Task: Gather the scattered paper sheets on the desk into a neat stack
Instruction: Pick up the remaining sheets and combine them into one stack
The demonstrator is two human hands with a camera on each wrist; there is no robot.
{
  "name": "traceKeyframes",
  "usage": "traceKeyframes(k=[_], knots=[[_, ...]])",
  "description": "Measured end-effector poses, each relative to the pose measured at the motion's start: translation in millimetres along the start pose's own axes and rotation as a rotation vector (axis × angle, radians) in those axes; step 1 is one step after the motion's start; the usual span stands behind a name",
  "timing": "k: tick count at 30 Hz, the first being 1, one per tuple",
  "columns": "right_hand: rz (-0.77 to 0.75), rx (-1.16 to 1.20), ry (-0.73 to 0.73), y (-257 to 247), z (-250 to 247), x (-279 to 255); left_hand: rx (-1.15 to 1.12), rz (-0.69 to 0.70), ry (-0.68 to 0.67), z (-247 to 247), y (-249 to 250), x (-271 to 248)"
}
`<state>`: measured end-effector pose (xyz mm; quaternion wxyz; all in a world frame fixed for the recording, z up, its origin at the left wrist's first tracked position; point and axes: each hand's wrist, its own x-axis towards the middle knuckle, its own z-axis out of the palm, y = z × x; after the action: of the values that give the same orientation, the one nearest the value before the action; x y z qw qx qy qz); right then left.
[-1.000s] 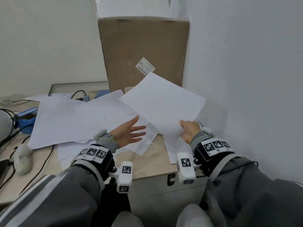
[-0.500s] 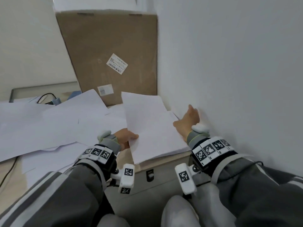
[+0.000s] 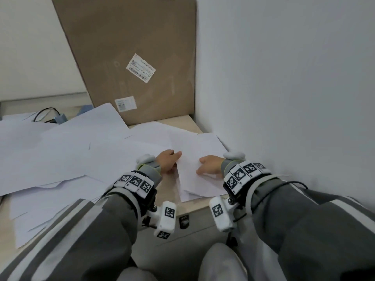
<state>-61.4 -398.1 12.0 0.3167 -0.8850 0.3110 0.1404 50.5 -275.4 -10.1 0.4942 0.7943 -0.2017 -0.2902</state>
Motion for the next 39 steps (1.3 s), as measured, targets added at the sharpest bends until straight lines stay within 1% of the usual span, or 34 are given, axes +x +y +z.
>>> traceKeyframes(k=[2,3,6,7,8,11,13,14,16,19,21,23,26,27,28,31,33,36,39], knots=[[0.002,-0.146,-0.009,-3,-3,7,0.189,0.033,0.089,-10,-1,8],[0.003,-0.191,-0.013,-6,-4,9,0.275,0.033,0.081,-15,-1,10],[0.016,-0.248,-0.022,-10,-9,11,0.633,0.045,-0.037,-24,-4,16],[0.022,-0.254,-0.025,-10,-10,14,0.689,0.024,-0.046,-25,-6,19],[0.031,-0.257,-0.027,-10,-11,17,0.729,0.004,-0.055,-25,-7,23],[0.031,-0.282,-0.036,-8,-11,23,0.831,0.031,-0.077,-23,-4,23],[0.021,-0.311,-0.024,-8,-10,26,0.901,0.047,-0.114,-21,-3,24],[0.025,-0.319,-0.014,-8,-9,27,0.922,0.043,-0.107,-21,-3,26],[0.028,-0.341,0.001,-10,-7,29,0.945,0.039,-0.06,-22,-3,29],[0.024,-0.371,-0.009,-11,-8,27,0.928,0.041,0.047,-32,-5,27],[0.017,-0.377,-0.029,-10,-8,26,0.843,0.022,0.106,-45,-8,24],[0.016,-0.378,-0.023,-9,-8,25,0.646,0.005,0.202,-61,-10,21],[0.014,-0.372,-0.018,-11,-7,26,0.153,0.008,0.421,-98,-12,11],[0.015,-0.368,-0.021,-11,-6,25,0.004,0.013,0.474,-111,-15,9],[0.02,-0.371,-0.025,-12,-6,24,-0.125,0.009,0.5,-124,-15,5],[0.012,-0.378,-0.018,-15,-5,19,-0.454,0.026,0.47,-153,-12,-6],[0.011,-0.307,-0.033,-17,-6,14,-0.639,0.08,0.448,-167,-7,-13],[0.033,-0.102,-0.035,-21,-8,8,-0.879,0.166,0.409,-176,2,-33],[0.038,0.216,-0.02,-32,-7,4,-0.949,0.152,0.377,-174,2,-43]])
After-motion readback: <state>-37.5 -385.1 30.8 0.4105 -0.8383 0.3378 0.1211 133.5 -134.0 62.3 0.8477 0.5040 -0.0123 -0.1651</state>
